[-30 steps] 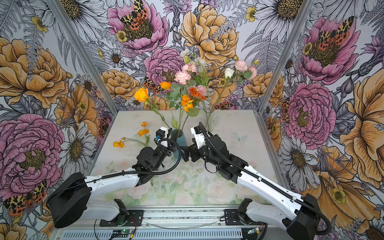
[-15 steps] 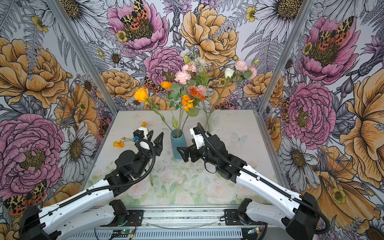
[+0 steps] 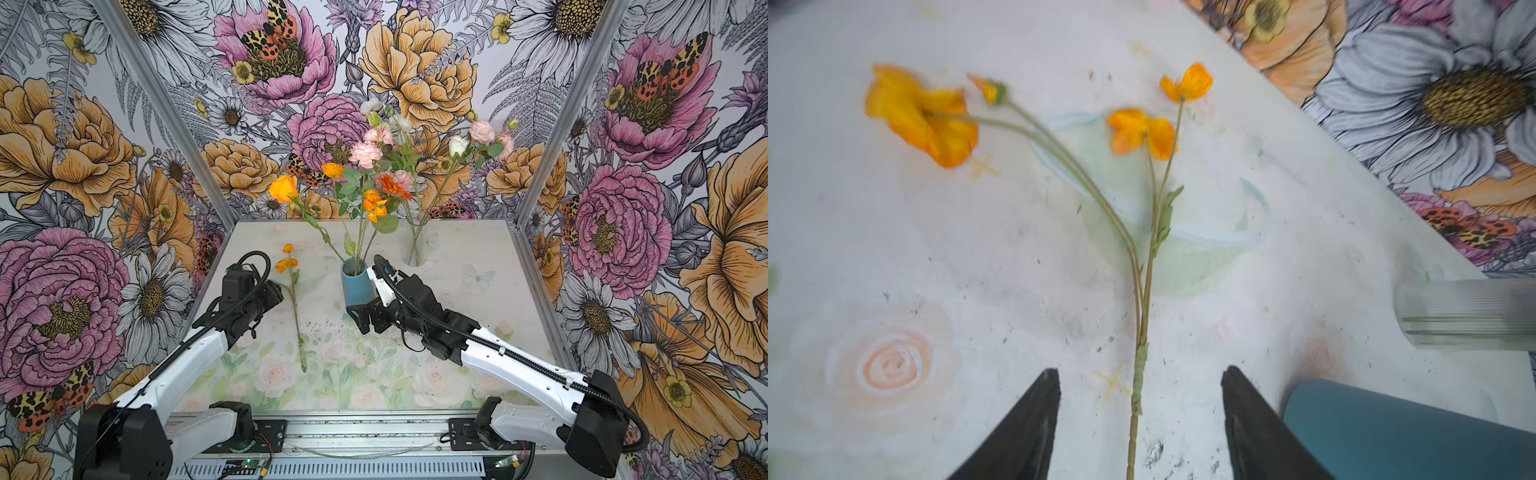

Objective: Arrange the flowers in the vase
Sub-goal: 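Open the left gripper, withdraw and lower it to the remaining poppies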

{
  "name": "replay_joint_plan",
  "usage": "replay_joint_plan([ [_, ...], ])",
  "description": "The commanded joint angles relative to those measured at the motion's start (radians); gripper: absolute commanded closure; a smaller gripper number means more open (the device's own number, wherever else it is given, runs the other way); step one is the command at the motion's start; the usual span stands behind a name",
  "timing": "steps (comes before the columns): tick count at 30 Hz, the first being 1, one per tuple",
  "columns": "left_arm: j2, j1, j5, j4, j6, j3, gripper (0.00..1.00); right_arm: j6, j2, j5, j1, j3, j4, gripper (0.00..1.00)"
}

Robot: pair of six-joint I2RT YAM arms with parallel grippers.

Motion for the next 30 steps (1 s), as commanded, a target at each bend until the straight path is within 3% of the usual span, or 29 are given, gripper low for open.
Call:
replay_joint_plan([
  [1,0.053,0.006,0.191,0.069,-0.067,0.005,0.35,0.032,0.01,0.049,0.021,0.004,0.004,0.01],
  [15,0.308,0.043,0.258,0.195,-0.037,0.081,0.38,0.065,0.108,-0.005,0.102,0.052,0.005,0.0],
  [30,0.444,0.041,0.178,0.177,-0.007,0.151,0.45,0.054,0.091,0.026,0.108,0.042,0.004,0.0],
])
